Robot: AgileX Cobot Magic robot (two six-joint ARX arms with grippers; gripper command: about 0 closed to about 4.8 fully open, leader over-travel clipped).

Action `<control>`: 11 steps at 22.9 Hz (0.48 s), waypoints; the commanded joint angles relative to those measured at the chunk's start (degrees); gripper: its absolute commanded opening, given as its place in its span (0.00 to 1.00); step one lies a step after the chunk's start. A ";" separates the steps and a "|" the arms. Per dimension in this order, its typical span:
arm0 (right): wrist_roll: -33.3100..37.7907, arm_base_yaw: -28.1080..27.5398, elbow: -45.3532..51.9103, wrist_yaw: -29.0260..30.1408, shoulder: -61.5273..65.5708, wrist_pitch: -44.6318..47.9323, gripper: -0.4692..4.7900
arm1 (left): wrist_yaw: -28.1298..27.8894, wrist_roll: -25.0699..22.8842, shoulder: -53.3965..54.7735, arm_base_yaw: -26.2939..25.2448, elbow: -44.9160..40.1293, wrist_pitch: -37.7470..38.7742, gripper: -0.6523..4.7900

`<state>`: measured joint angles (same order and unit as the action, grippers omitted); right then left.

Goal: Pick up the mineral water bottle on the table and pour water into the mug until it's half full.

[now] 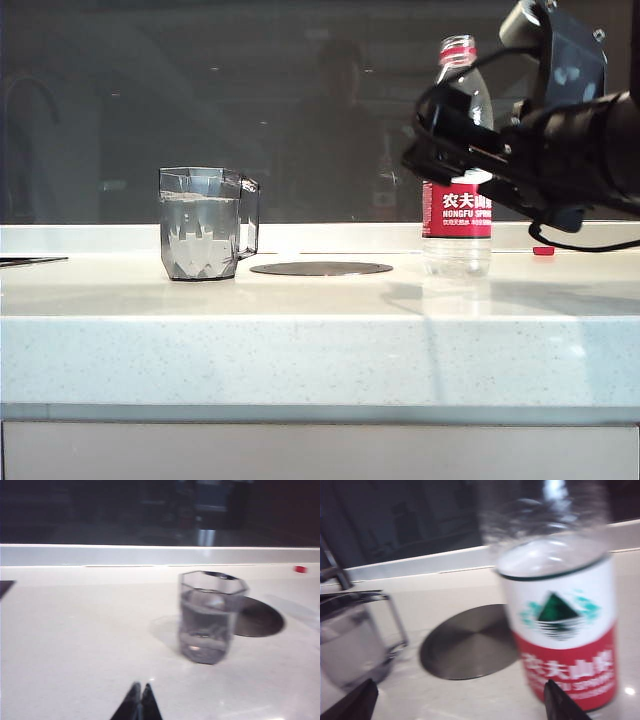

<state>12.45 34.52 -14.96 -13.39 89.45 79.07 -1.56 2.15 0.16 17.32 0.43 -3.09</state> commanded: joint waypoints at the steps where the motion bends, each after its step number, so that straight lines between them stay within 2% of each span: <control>1: 0.15 3.93 1.18 -0.24 -3.43 1.55 1.00 | 0.31 -0.22 0.04 -3.21 0.17 2.58 0.11; 6: -0.26 8.52 3.80 -2.62 -9.35 1.03 1.00 | 0.28 -0.22 0.04 -10.51 0.17 -0.07 0.11; 7: -0.24 9.44 4.79 -3.08 -11.56 0.33 0.97 | 0.33 -0.22 0.04 -12.13 0.17 -1.11 0.11; 8: -0.28 9.86 5.60 -3.30 -13.09 0.13 0.90 | 0.33 -0.22 0.04 -12.98 0.17 -1.14 0.11; 9: -0.33 9.86 7.10 -3.34 -15.80 0.04 0.75 | 0.33 -0.22 0.04 -14.32 0.17 -0.79 0.11; 11: -0.87 9.84 8.81 -3.45 -18.80 -0.02 0.58 | 0.31 -0.22 0.04 -15.76 0.15 -0.63 0.11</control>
<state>12.12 44.34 -6.72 -16.40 72.03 78.39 -1.39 2.15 0.19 2.24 0.43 -3.42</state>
